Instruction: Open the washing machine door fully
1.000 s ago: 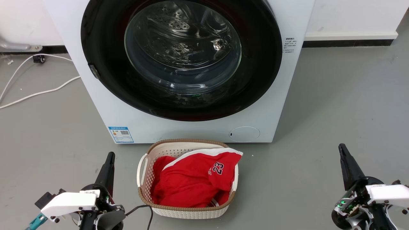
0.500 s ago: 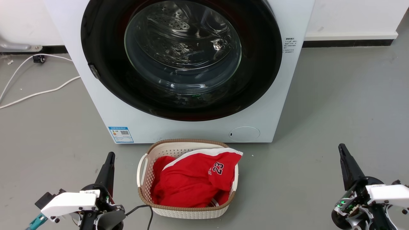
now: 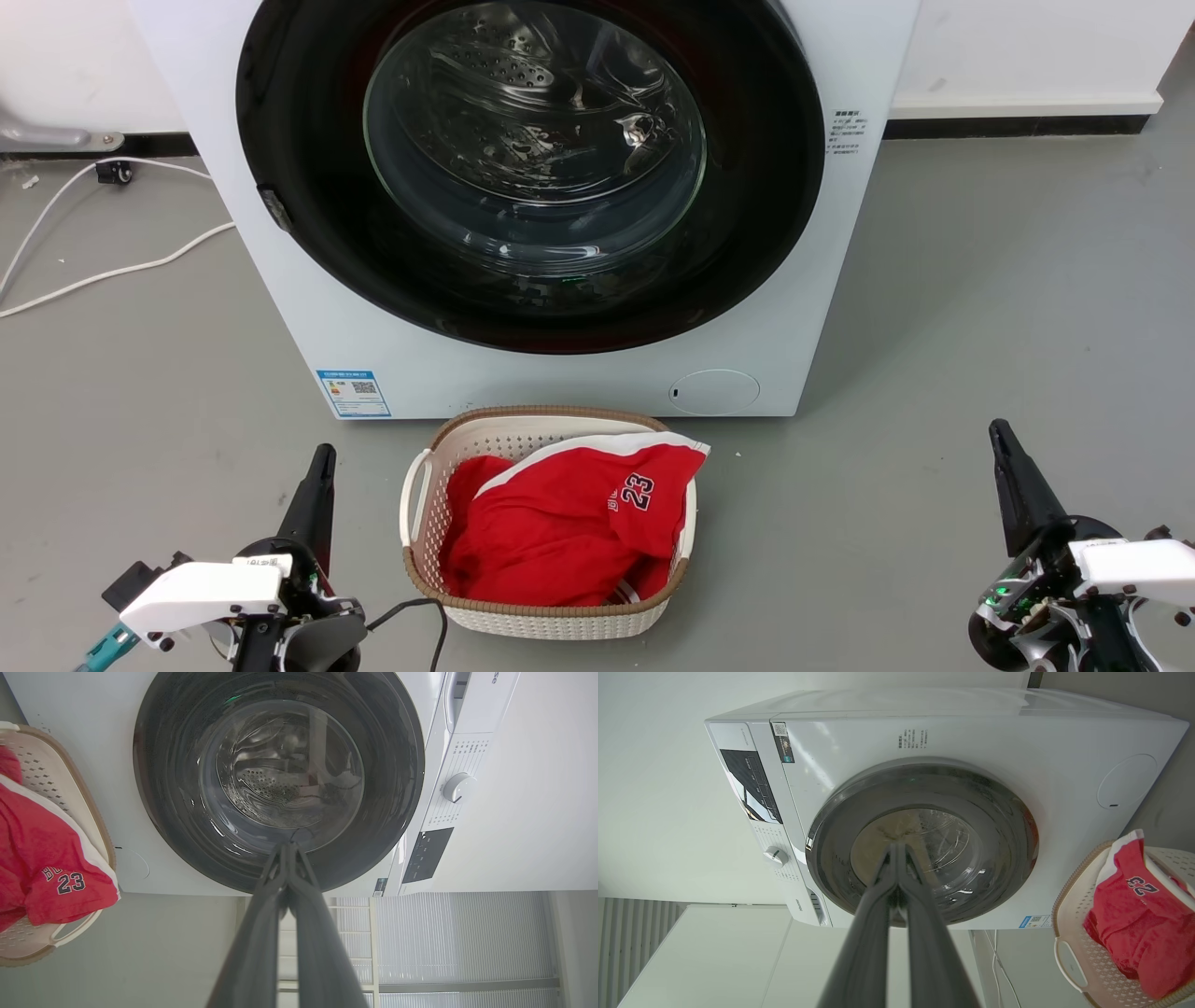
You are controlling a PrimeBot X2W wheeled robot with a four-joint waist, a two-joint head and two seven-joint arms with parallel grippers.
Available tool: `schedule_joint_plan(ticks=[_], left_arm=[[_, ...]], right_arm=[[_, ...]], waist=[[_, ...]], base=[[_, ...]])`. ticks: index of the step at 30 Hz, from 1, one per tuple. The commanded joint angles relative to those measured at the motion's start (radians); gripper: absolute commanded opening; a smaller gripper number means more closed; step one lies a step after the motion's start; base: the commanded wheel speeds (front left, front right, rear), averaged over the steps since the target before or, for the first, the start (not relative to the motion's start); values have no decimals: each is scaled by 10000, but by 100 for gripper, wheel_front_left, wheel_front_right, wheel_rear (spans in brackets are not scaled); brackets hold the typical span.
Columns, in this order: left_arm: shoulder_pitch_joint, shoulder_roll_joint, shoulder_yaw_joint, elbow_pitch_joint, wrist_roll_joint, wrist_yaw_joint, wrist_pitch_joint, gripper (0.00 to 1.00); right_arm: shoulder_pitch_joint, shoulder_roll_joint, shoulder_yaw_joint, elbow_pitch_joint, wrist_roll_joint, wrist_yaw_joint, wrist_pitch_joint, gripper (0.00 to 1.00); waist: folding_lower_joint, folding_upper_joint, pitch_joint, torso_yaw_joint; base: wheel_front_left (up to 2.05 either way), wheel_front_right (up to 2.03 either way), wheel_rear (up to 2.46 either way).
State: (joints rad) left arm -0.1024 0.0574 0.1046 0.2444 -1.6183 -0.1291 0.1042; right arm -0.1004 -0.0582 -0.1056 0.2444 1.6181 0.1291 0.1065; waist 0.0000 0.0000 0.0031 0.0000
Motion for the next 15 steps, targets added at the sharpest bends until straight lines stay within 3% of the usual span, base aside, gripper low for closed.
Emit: schedule_joint_plan(ticks=[1, 15], left_arm=[[-102, -7, 28, 9, 45, -29, 54, 0], [-104, -20, 42, 10, 47, -29, 54, 0]], right_arm=[[-144, 34, -16, 13, -57, 29, 27, 0], [-141, 46, -32, 13, -78, 29, 40, 0]], waist=[[0, 0, 0, 0], [0, 0, 0, 0]], base=[[0, 0, 0], [0, 0, 0]])
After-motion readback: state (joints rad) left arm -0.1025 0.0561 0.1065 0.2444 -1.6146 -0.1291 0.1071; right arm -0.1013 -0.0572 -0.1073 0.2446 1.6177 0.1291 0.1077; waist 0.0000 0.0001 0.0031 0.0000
